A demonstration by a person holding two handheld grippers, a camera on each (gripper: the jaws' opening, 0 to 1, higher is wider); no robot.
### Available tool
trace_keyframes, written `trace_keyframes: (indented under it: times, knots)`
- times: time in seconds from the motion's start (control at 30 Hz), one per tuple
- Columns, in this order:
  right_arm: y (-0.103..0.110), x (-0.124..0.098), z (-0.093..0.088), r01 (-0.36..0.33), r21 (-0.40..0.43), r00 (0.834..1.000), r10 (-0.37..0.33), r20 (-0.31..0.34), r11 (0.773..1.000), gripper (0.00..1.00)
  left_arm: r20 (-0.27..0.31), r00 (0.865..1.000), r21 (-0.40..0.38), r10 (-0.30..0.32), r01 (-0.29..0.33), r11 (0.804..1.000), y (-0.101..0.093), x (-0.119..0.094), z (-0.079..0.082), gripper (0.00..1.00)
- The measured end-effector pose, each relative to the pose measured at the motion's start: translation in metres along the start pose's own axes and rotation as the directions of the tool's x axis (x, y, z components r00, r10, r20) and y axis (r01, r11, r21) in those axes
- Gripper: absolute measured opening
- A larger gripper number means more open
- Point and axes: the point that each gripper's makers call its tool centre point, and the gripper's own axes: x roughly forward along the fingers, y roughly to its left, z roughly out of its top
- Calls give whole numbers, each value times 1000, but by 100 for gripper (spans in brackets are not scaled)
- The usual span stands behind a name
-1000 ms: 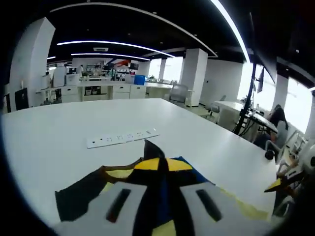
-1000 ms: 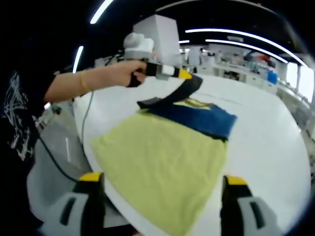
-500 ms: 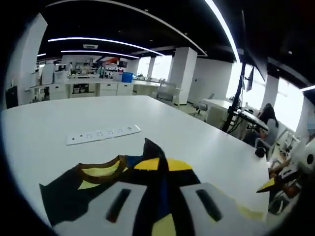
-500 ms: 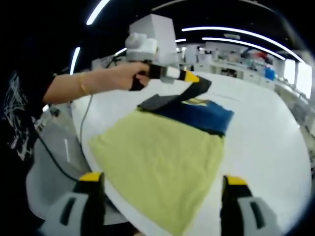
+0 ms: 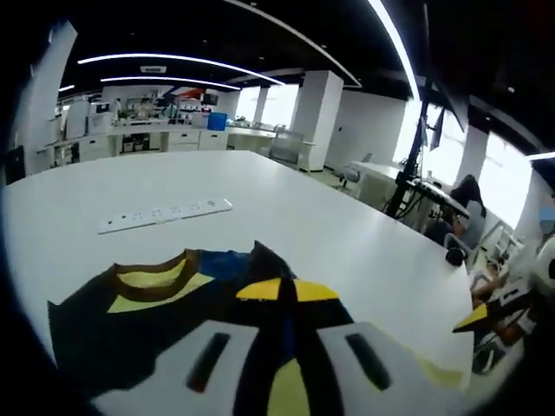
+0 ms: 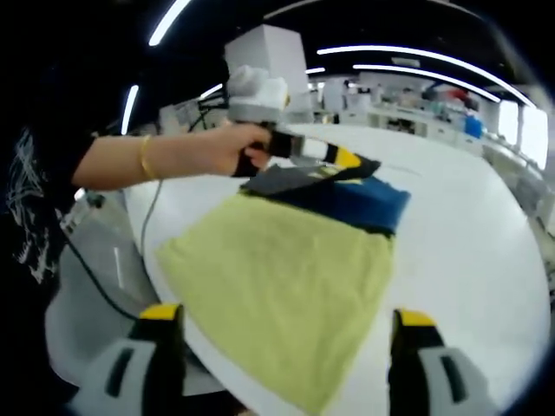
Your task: Fold the garment on the visible template until the final outline fits inside the template.
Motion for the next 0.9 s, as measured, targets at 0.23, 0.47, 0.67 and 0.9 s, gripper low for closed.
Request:
trace_keyframes:
  times: [0.23,0.47,0.67,0.9]
  knots:
    - [-3,-1,-1,8,7,1000,-8,7,1000,99,-35,999,-13,-25,25,1000,-11,8,-15,3]
    - [-2,-1,-2,5,7,1000,-5,4,1000,99,-13,999,20,-52,52,998,-16,3,-13,25]
    - [-1,1,2,-2,0,1000,2,12,1000,99,-13,1000,107,-25,26,994,-9,-7,-13,51]
    - [-3,3,10,-9,-10,1000,9,27,1000,99,5,1000,147,5,-6,989,10,-29,-11,73]
